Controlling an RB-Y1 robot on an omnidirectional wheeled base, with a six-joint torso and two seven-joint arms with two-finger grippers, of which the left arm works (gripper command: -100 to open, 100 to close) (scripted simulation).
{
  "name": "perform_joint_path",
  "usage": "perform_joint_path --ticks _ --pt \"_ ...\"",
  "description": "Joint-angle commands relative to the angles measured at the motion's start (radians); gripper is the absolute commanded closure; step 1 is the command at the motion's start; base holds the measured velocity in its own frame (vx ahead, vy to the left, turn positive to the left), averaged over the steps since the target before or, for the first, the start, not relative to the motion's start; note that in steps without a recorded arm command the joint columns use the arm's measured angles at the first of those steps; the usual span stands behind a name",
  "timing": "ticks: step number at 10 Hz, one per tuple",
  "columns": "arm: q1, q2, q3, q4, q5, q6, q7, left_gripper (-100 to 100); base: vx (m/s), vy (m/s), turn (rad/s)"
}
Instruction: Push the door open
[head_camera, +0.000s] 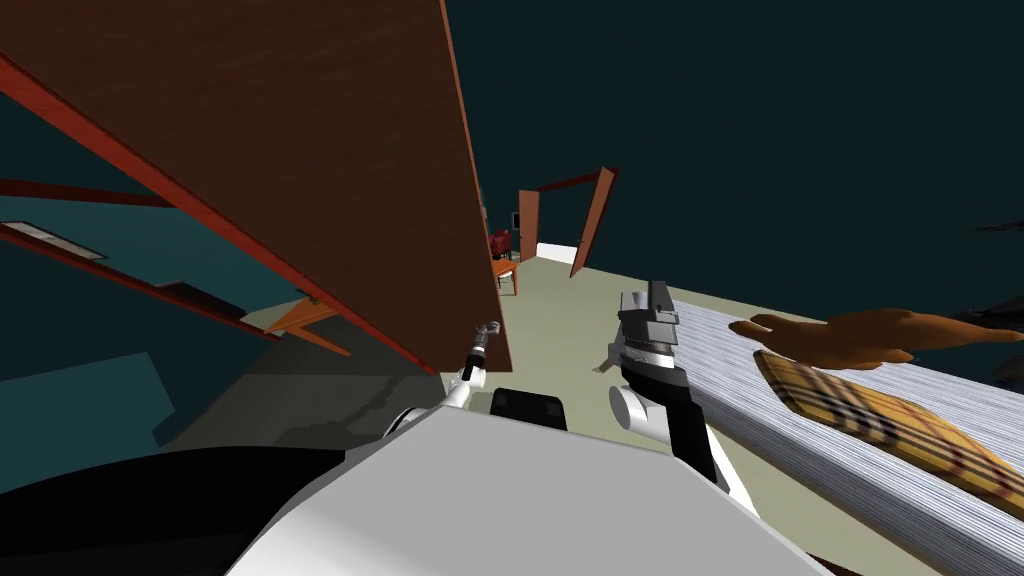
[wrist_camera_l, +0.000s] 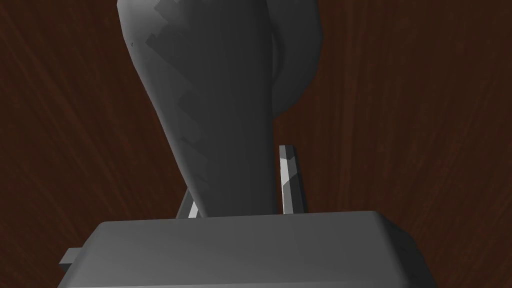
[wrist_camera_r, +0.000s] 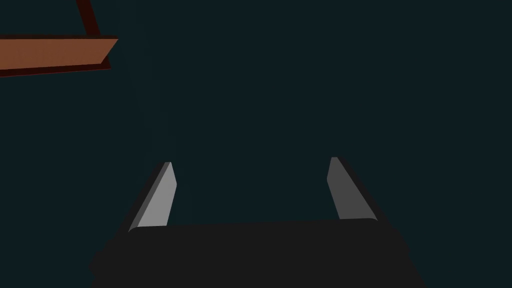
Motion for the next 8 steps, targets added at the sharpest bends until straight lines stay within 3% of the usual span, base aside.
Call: perform_joint_path --ticks 1,8 --pt "0.012 0.012 0.025 -0.018 0.012 -0.004 -0.005 100 0.205 -0.105 0.069" --pt "0.013 0.004 0.09 -0.013 0.047 -0.006 -0.027 100 0.166 -0.084 0.065"
